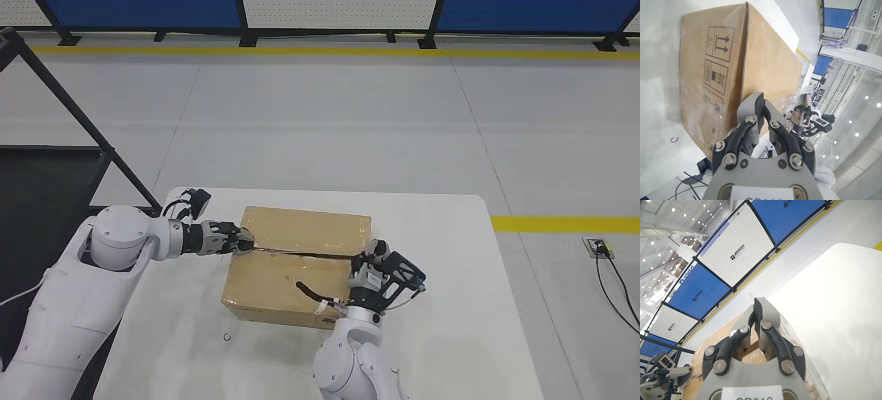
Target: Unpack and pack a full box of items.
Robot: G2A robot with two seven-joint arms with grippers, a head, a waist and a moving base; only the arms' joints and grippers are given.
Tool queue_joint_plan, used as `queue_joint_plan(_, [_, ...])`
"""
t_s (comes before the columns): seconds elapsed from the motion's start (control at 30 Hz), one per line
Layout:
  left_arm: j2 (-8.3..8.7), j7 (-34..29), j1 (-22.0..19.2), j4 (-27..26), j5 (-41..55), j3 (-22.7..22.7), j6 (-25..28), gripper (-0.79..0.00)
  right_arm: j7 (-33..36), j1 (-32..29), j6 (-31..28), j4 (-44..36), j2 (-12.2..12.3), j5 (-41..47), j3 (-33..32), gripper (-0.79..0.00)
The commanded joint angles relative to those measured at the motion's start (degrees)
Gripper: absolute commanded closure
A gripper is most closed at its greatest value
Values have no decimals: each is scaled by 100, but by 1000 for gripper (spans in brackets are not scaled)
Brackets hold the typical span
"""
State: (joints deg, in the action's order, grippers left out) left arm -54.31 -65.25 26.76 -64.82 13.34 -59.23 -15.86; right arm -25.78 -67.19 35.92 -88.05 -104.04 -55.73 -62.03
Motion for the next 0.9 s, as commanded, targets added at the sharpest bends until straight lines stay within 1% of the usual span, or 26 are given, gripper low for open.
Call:
queue_joint_plan(0.0, [-4,2,-6,5,2,8,0,0,25,-12,-16,-9,2,-10,-11,0])
queue_joint_plan(0.4, [-22,-12,-25,28,10,52,11,0,42,-146,-59,-92,18,-24,-43,0])
queue_joint_plan(0.43, [-23,-19,-28,30,2,55,14,0,39,-149,-57,-98,17,-17,-46,-37])
queue_joint_plan(0.47, [-23,-21,-30,31,1,56,14,0,35,-151,-56,-99,17,-14,-45,-169])
queue_joint_plan(0.5, [-24,-21,-31,32,1,57,14,0,33,-152,-57,-99,17,-13,-44,-209])
queue_joint_plan(0.53, [-24,-21,-32,33,1,58,15,0,31,-155,-56,-100,17,-13,-40,-231])
queue_joint_plan(0.63, [-26,-20,-32,35,1,59,15,0,9,-163,-41,-108,17,-17,-22,-243])
queue_joint_plan(0.87, [-28,-19,-36,34,1,60,11,0,6,-155,-21,-140,19,-29,-24,-222])
